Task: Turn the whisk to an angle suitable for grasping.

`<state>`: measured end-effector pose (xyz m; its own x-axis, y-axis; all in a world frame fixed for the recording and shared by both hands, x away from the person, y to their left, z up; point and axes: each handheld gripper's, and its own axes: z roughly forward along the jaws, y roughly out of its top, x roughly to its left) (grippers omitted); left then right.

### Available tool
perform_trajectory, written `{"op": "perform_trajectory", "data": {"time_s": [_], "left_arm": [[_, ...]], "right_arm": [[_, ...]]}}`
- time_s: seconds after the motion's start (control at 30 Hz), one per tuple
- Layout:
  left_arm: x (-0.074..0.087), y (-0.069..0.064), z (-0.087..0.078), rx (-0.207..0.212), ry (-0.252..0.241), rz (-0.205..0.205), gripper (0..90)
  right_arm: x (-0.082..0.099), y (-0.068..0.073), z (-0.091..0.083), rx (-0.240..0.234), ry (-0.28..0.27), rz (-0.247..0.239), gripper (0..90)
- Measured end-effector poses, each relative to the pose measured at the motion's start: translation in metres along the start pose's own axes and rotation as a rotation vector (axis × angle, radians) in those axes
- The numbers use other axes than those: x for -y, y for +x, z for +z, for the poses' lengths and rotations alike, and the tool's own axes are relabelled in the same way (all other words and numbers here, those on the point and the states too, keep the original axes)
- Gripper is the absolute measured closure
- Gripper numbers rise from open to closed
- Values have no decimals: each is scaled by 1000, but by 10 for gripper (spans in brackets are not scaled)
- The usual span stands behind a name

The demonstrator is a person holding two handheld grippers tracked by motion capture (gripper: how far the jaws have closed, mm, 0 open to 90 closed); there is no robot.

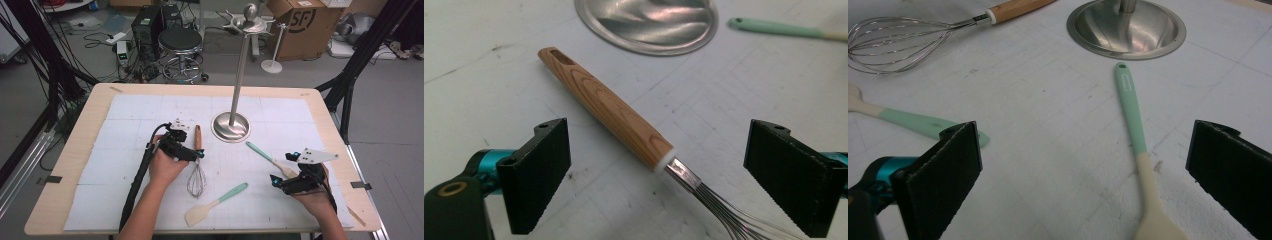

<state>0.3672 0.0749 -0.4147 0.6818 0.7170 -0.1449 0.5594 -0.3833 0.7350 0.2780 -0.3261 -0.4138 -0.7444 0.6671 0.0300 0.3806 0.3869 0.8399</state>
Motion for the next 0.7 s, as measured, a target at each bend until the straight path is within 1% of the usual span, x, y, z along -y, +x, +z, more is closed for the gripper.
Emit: {"op": "perform_trajectory", "data": {"time_s": [0.07, 0.13, 0.17, 0.2, 0.23, 0.27, 0.3, 0.37, 0.4, 0.43, 0.5, 0.57, 0.6, 0.7], "left_arm": [[-3, 0, 9, -6, 28, -4, 124], [-7, 0, 20, -31, 83, 14, 129], [-8, 0, 26, -44, 116, 28, 178], [-8, -1, 29, -50, 126, 36, 231], [-7, -1, 31, -51, 145, 53, 298], [-5, 0, 34, -61, 174, 57, 334], [-4, 0, 34, -60, 162, 71, 350], [-4, 2, 31, -61, 173, 79, 368], [-4, 2, 31, -61, 173, 79, 394], [-4, 2, 29, -70, 184, 84, 394], [-4, 4, 25, -79, 206, 102, 495], [-4, 6, 22, -72, 219, 103, 524], [-3, 7, 20, -67, 234, 109, 544], [-2, 9, 15, -64, 255, 107, 596]], "right_arm": [[0, 0, 0, 1, 3, -1, 3], [1, -1, 1, 0, 5, -1, 3], [1, 0, 1, 2, 10, 2, 3], [1, -1, 1, 2, 10, 2, 3], [2, -1, 1, 3, 9, -1, 3], [2, -1, 0, 4, 12, 0, 3], [3, -2, 0, 5, 11, 0, 2], [4, -2, 0, 4, 11, 5, 3], [4, -2, 0, 4, 11, 5, 3], [4, -3, 0, 5, 13, 6, 3], [5, -3, 1, 3, 18, 1, 2], [6, -2, 1, 3, 20, 3, 3], [6, -2, 1, 1, 20, 3, 3], [6, -2, 1, 1, 20, 2, 3]]}}
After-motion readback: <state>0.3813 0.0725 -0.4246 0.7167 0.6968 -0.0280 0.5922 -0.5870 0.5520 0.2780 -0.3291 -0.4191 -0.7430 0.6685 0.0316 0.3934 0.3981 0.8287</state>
